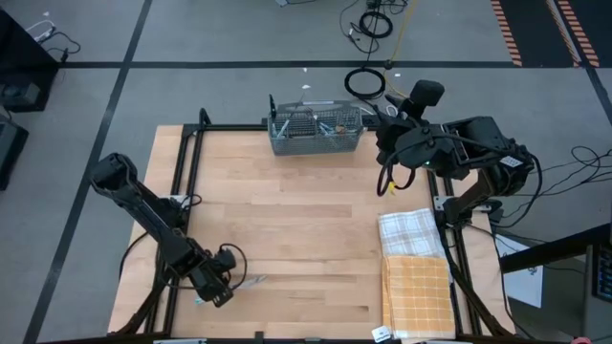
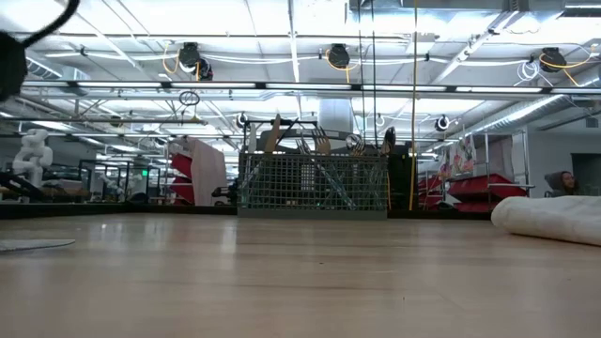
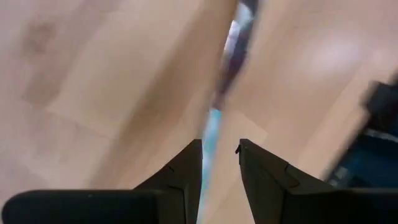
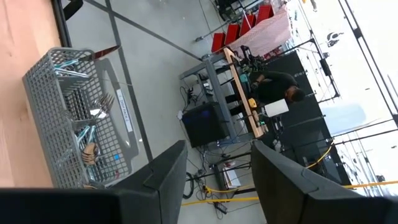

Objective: Sort silverware
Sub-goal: Put the table knife into the silverware rack

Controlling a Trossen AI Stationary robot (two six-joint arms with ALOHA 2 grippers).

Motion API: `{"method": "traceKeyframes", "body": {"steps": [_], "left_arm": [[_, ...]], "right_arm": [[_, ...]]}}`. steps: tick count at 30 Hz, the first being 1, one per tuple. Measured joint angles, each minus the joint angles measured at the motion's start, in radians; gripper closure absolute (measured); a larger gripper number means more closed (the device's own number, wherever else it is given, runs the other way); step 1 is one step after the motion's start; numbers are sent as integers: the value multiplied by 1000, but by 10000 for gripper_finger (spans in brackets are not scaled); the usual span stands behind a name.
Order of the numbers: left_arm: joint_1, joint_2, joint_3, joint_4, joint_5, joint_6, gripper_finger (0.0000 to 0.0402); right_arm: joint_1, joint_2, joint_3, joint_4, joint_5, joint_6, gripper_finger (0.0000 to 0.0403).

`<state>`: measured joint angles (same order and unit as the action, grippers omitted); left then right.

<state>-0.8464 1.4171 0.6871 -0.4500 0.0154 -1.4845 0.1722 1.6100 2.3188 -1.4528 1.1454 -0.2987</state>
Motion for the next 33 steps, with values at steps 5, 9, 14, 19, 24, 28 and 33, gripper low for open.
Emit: {"method": "traceKeyframes", "body": {"steps": [5, 9, 14, 19, 24, 28, 33], "left_arm": [[-7, -24, 26, -46, 15, -21, 290], [-4, -23, 29, -13, 3, -38, 290], [-7, -23, 29, -2, 1, -79, 290], [-7, -23, 29, 30, -13, -21, 290], [-7, -23, 27, 58, 64, 74, 290], [-16, -23, 26, 32, 82, 131, 290], [-24, 14, 26, 38, 85, 140, 290]], "right_arm": [[0, 0, 0, -2, -7, 31, 236], [0, 0, 0, -5, -46, 55, 236], [0, 0, 0, -5, -66, 55, 236], [0, 0, 0, -5, -81, 55, 236], [0, 0, 0, -5, -81, 55, 236], [0, 0, 0, -4, -82, 54, 236], [0, 0, 0, -4, -112, 75, 236]]}}
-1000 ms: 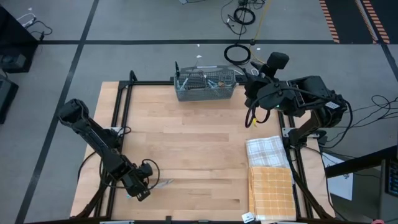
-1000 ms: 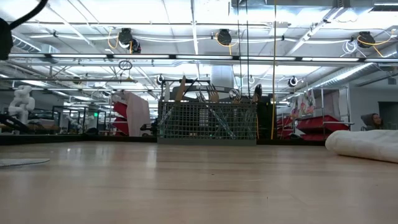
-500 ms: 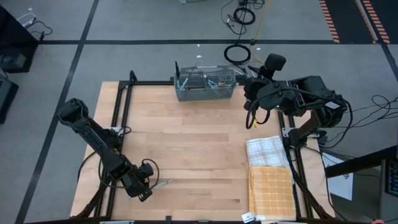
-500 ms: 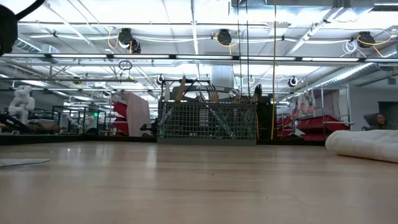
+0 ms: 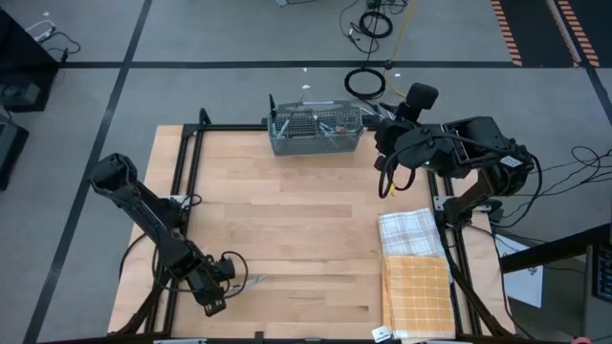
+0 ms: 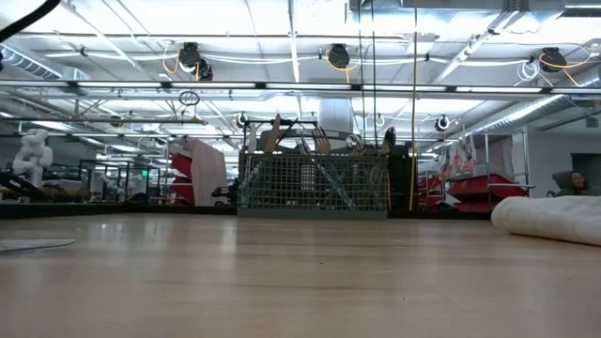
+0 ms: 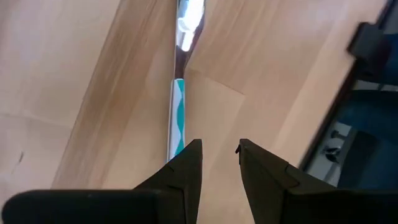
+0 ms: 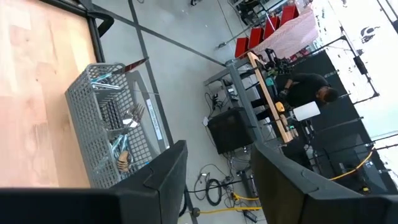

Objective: Sort silverware
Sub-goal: Put the table knife into the silverware rack

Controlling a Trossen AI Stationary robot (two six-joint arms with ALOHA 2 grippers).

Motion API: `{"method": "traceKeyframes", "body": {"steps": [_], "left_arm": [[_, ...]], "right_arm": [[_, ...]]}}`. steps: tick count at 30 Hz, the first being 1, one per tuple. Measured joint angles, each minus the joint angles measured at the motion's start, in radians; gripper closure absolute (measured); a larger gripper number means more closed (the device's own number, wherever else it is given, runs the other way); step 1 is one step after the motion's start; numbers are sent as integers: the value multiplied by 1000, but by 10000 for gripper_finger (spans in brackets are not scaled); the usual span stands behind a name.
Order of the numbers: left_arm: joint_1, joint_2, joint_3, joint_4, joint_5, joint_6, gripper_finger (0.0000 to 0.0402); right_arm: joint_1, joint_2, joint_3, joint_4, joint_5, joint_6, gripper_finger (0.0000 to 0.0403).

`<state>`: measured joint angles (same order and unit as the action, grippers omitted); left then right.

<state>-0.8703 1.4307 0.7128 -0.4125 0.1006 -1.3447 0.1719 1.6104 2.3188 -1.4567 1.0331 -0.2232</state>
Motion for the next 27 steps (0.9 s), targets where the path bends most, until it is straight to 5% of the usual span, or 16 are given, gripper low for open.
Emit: {"method": "traceKeyframes", "body": {"steps": [16, 27], "left_arm": [[-19, 146, 28, -24, 11, -7, 290], [-10, 135, 174, -315, -137, 170, 290]], "right_arm": [[0, 0, 0, 0, -20, 48, 236], [0, 0, 0, 0, -22, 67, 236]]}}
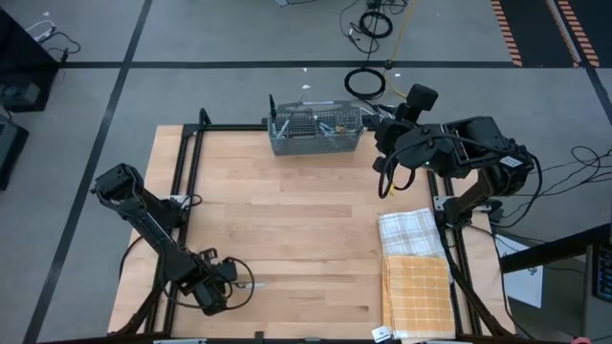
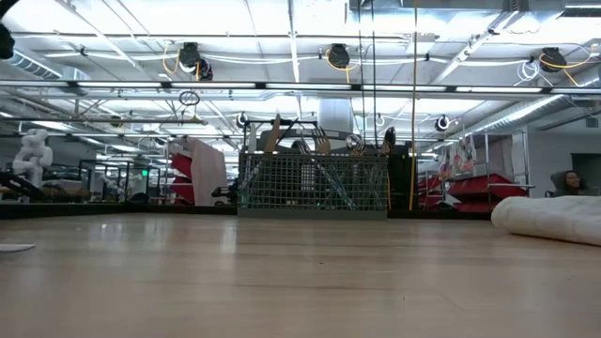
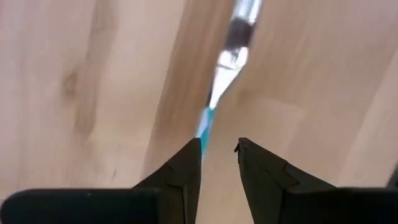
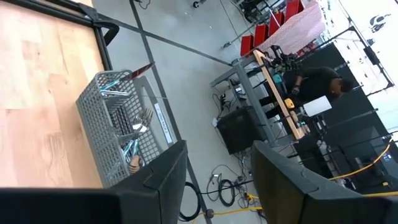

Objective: Sort silverware
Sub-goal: Put the table knife into the silverware rack

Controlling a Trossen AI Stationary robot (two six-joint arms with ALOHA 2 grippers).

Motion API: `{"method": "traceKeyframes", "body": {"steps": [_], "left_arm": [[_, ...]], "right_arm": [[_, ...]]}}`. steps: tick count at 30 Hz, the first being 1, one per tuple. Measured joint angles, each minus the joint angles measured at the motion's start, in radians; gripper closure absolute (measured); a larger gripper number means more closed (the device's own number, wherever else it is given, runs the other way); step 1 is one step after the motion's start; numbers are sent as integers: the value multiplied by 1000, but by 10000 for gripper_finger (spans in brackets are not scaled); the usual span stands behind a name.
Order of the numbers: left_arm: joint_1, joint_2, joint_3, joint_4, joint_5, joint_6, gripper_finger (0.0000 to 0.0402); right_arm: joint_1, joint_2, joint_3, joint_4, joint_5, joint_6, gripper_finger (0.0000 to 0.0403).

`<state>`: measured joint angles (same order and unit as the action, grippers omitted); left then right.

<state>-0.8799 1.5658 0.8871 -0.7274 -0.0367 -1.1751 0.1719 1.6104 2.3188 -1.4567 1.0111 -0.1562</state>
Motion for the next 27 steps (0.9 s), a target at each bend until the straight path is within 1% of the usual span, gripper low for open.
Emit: {"method": "traceKeyframes", "body": {"steps": [3, 8, 11, 14, 20, 23, 25, 27], "left_arm": [[1, 10, -12, 28, -14, 37, 290], [2, 61, -31, 37, -30, 91, 290], [3, 96, -30, 54, -57, 139, 290], [12, 126, -28, 77, -60, 177, 290], [32, 143, -26, 78, -70, 189, 290], [38, 145, -28, 95, -80, 192, 291], [42, 145, -33, 121, -87, 215, 301], [48, 143, -53, 172, -95, 215, 326]], "right_arm": [[0, 0, 0, 0, -3, 10, 236], [0, 0, 0, 0, -51, 15, 236], [0, 0, 0, 0, -52, 15, 236], [-1, 0, 0, 0, -52, 16, 236], [-1, 0, 0, 0, -55, 44, 236], [-1, 0, 0, 0, -85, 46, 236], [-1, 0, 0, 0, -102, 50, 236], [-1, 0, 0, 0, -102, 60, 236]]}}
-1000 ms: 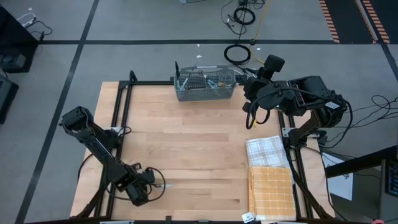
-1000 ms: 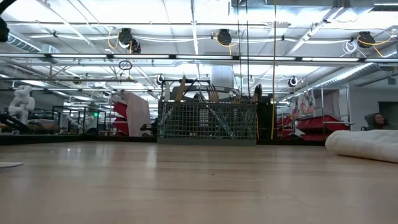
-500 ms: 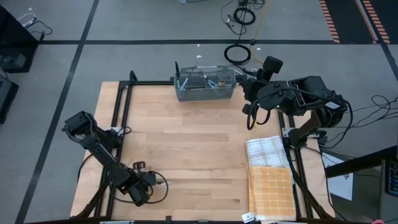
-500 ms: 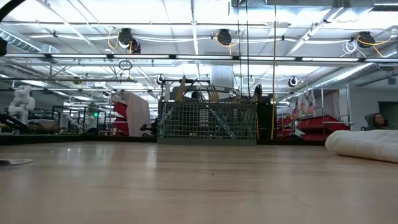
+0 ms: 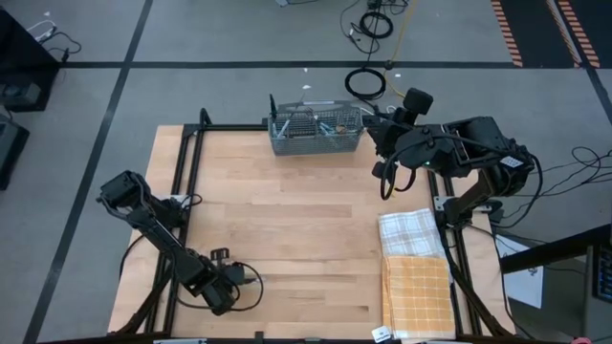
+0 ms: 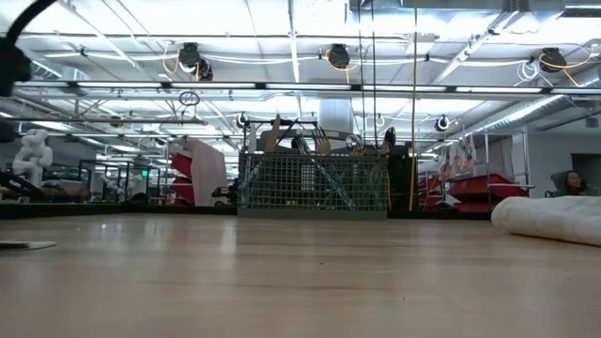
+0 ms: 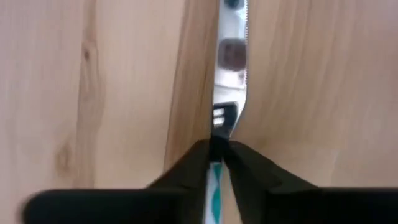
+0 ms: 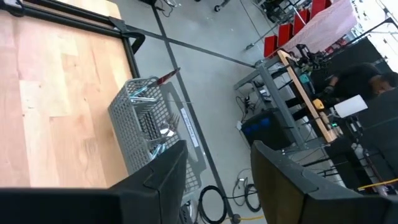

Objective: Sort silverware
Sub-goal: Put the table knife into the silverware rack

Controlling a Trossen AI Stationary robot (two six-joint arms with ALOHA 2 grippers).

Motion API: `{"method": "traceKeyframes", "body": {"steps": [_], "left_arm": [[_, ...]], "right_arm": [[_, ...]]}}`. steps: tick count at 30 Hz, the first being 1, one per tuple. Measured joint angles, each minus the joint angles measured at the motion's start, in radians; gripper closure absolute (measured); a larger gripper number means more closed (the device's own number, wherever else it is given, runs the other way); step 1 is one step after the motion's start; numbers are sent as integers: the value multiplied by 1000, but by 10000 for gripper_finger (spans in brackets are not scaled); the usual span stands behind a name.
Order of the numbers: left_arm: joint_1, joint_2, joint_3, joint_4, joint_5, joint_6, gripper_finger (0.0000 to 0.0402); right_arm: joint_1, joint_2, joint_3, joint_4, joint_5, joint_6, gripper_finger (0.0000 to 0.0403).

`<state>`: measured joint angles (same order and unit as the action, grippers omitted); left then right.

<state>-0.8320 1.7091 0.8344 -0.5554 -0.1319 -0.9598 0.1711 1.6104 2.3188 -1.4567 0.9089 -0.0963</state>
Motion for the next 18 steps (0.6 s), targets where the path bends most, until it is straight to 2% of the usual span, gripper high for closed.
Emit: {"method": "traceKeyframes", "body": {"steps": [2, 4, 14, 16, 18], "left_arm": [[5, -5, -24, 54, -4, -35, 369], [5, -7, -34, 71, -12, -78, 390], [66, -29, -13, 86, -2, -107, 400], [104, -47, -13, 84, -37, -97, 400], [154, -54, -14, 79, -116, -54, 400]], "right_arm": [[0, 0, 0, 0, 0, 4, 236], [0, 0, 0, 0, 0, 6, 236], [0, 0, 0, -4, 0, -1, 236], [-1, 0, 0, -4, 0, -4, 236], [-2, 0, 0, -4, 0, -13, 236]]}}
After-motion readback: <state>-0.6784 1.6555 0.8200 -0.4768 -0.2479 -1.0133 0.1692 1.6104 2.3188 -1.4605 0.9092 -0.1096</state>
